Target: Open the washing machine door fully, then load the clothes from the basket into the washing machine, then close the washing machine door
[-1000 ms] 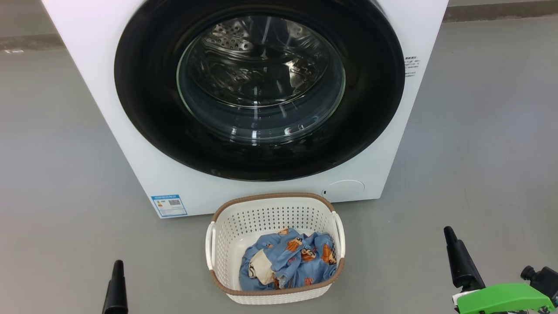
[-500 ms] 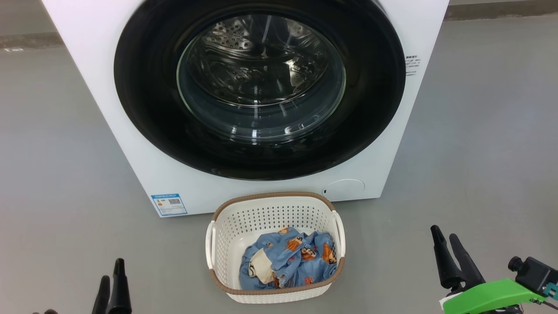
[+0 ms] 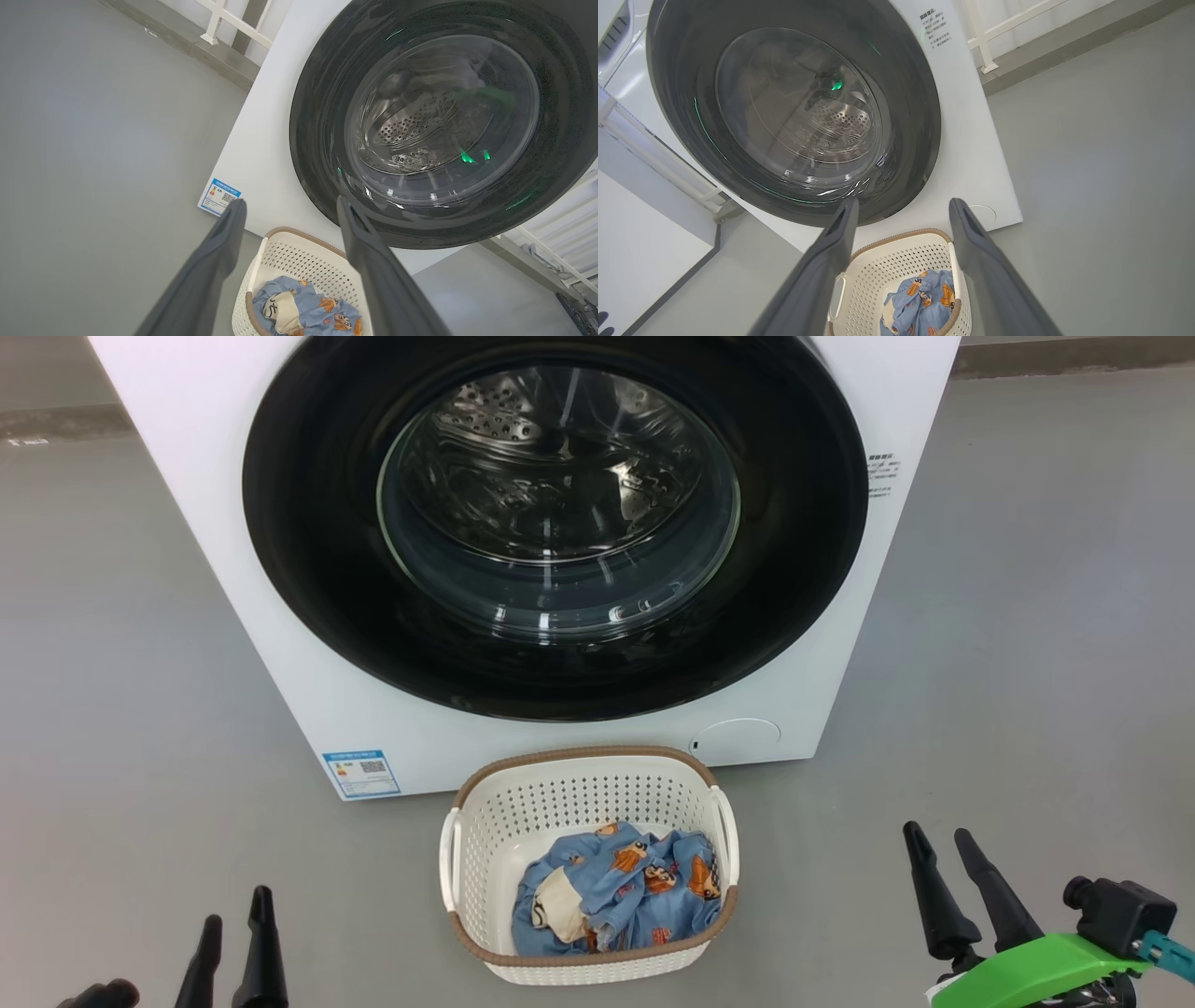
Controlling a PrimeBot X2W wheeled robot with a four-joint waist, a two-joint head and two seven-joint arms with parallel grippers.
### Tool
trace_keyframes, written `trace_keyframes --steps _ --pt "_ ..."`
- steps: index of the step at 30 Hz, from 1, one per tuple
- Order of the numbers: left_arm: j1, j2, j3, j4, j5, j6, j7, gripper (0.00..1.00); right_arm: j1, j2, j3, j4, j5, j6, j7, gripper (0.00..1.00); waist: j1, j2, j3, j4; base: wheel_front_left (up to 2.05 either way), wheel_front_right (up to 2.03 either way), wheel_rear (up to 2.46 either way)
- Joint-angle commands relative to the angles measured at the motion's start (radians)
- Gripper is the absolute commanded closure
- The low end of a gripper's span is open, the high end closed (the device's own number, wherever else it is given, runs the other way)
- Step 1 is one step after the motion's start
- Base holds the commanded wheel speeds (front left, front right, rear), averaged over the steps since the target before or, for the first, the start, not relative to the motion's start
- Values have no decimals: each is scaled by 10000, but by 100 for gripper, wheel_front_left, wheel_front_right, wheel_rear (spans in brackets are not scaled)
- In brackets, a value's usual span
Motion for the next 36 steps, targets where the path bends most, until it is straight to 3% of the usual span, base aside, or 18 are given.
trace_keyframes --steps 1,22,36 --pt "-403 250 249 -218 520 -30 -164 0 -430 -145 286 -293 -442 -8 -161 0 0 0 2 3 0 0 0" --pt "-239 340 464 -291 3818 -37 -780 0 -446 -462 671 -89 -3036 -10 -775 0 -1 0 23 101 0 0 0" --pt "-218 334 765 -195 5476 -41 -1192 0 -342 -364 345 194 -4375 -11 -1184 0 -1 0 62 131 0 0 0"
